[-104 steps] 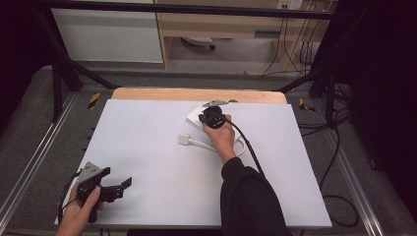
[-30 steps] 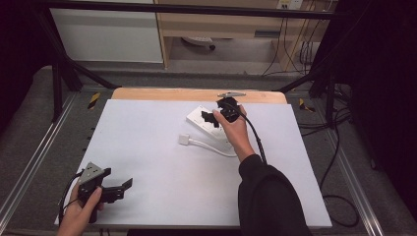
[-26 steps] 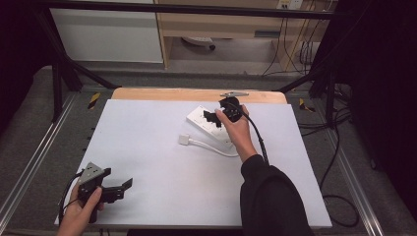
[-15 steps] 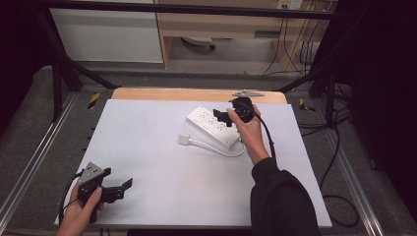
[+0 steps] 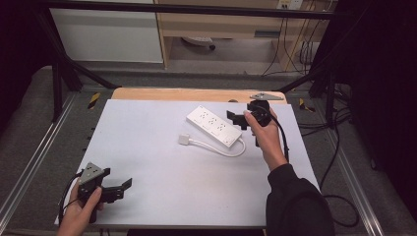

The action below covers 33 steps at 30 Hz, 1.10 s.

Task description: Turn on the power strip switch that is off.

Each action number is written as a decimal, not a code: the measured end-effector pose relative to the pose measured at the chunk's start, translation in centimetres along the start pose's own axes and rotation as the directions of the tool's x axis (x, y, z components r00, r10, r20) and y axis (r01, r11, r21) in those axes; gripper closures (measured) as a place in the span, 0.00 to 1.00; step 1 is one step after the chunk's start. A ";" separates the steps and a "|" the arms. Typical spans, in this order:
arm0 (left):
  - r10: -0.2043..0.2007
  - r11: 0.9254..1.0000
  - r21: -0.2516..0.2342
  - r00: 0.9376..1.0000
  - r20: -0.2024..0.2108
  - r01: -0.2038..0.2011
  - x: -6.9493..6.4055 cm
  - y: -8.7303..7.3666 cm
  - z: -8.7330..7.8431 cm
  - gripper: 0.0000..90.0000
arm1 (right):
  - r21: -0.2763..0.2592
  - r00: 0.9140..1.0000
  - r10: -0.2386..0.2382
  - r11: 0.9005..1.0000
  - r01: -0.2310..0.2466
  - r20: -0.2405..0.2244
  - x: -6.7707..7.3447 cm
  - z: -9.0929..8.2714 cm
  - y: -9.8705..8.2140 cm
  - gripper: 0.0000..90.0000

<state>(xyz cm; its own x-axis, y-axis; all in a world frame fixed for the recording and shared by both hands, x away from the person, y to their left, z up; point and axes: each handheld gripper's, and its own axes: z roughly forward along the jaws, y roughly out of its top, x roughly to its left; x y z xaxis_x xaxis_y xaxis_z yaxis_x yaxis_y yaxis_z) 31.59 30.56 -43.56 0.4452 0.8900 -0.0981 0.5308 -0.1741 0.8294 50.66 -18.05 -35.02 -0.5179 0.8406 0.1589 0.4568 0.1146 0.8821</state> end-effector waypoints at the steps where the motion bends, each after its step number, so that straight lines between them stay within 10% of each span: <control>1: 0.000 1.000 0.001 1.000 -0.001 0.000 0.0 0.0 0.0 0.08 | -0.001 1.000 -0.001 1.000 0.001 0.000 0.0 -0.3 -0.1 0.06; 33: 0.001 1.000 -0.003 1.000 0.000 -0.001 0.0 -0.1 -0.1 0.08 | -0.077 1.000 -0.005 0.997 0.007 0.019 -0.9 -7.9 -4.9 0.06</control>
<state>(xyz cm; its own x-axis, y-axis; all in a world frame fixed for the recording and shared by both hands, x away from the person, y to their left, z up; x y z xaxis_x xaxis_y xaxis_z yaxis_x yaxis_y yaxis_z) 31.51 30.62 -43.57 0.4455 0.8900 -0.0970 0.5286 -0.1740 0.8309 43.19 -23.56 -35.95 -0.5066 0.8498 0.1460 0.3966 0.0793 0.9146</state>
